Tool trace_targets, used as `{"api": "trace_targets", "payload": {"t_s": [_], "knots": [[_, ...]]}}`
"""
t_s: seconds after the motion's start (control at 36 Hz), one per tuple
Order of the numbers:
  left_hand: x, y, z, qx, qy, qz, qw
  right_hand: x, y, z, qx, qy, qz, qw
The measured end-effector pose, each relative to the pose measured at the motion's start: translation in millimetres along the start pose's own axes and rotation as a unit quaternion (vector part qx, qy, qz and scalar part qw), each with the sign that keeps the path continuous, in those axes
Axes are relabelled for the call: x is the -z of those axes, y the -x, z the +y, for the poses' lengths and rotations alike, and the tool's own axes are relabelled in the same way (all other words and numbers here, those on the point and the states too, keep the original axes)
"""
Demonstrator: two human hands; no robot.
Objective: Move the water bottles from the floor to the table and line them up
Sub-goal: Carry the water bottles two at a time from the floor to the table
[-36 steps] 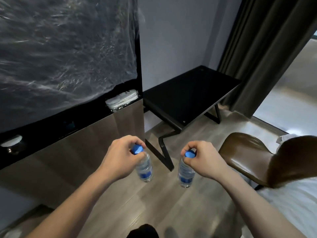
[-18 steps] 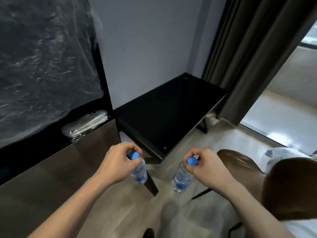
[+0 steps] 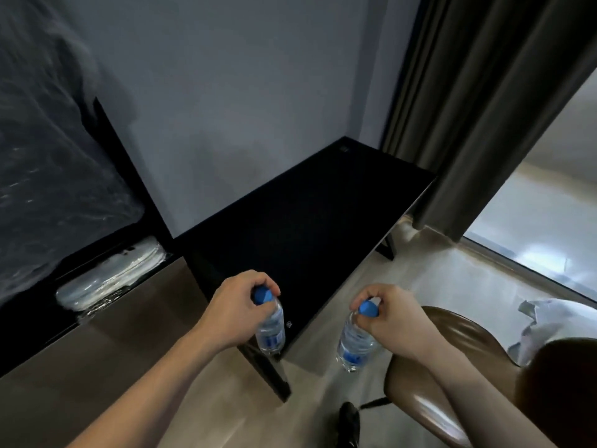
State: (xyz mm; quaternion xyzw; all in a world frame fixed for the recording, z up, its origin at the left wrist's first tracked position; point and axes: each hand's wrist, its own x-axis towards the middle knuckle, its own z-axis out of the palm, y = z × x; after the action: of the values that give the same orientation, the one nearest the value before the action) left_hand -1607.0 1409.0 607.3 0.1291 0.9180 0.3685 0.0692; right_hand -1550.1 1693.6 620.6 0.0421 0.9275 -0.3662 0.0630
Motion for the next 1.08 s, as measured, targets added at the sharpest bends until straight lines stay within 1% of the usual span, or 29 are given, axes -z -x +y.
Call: {"api": "trace_targets", "payload": {"t_s": [0.14,0.25,0.39,0.53,0.67,0.89,0.97,1.08], "knots": [[-24.0,-50.7,16.2,0.02,-0.013,0.005,1.0,28.3,-56.7,29.7,0.031,-0.001,-0.021,0.999],[-40.7,-84.3,27.6,0.021,-0.04,0.019,0.999,54.2,-98.3,45.8,0.063,0.004,-0.05,0.997],[-53.0,-115.3,35.0,0.036,-0.029,0.036,0.998,76.1,-153.1,56.3,0.094,0.047,-0.063,0.992],[-56.6,-148.2,33.3,0.048,-0.018,0.055,0.997,79.3,-198.7,67.7,0.092,0.053,-0.075,0.991],[-56.8,-186.6,20.7,0.055,-0.03,0.031,0.998,80.6,-242.2,77.1,0.094,0.051,-0.076,0.991],[-60.5,-240.0,-14.9,0.066,-0.013,-0.043,0.997,71.2,-289.1,93.0,0.091,0.056,-0.077,0.991],[-65.5,-256.1,-21.4,0.071,-0.012,-0.042,0.997,72.7,-303.7,95.8,0.082,0.053,-0.077,0.992],[-65.5,-279.6,-26.9,0.089,0.02,-0.052,0.994,79.1,-327.7,99.0,0.078,0.052,-0.079,0.992]]}}
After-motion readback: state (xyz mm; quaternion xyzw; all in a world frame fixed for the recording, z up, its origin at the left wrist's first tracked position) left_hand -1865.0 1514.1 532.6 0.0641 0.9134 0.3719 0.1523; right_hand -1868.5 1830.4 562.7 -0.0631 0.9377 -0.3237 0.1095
